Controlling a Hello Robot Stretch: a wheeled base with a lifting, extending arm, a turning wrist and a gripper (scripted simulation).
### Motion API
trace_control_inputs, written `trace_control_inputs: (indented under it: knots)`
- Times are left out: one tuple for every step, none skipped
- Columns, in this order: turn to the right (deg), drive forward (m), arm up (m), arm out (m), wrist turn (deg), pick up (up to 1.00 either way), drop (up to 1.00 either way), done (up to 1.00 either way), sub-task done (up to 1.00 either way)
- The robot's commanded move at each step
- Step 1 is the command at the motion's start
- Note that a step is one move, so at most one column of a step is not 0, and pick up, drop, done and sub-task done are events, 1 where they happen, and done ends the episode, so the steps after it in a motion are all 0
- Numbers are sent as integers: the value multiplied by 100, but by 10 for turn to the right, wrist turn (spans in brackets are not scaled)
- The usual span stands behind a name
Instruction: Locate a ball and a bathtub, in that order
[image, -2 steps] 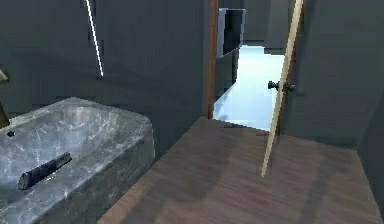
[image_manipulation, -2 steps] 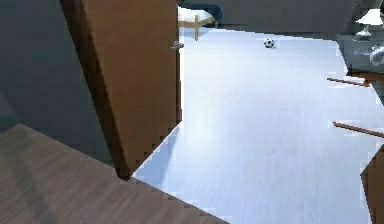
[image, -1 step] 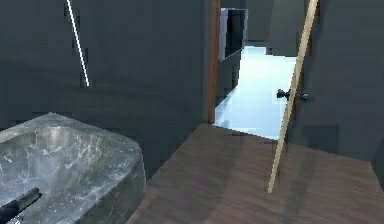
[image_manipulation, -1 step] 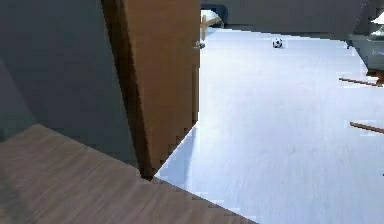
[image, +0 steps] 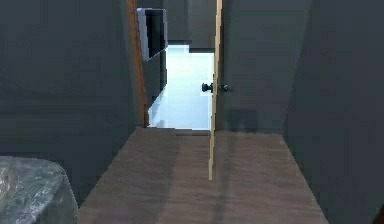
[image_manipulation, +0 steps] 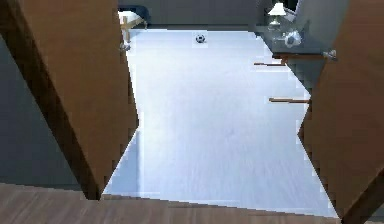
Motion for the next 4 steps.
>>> trace_control_inputs:
  knots:
    - [0,35,0,0,0,0,0,0,0]
    - [-90,0,0,0,0,0,0,0,0]
    - [0,100,0,0,0,0,0,0,0]
    - [-90,0,0,0,0,0,0,0,0]
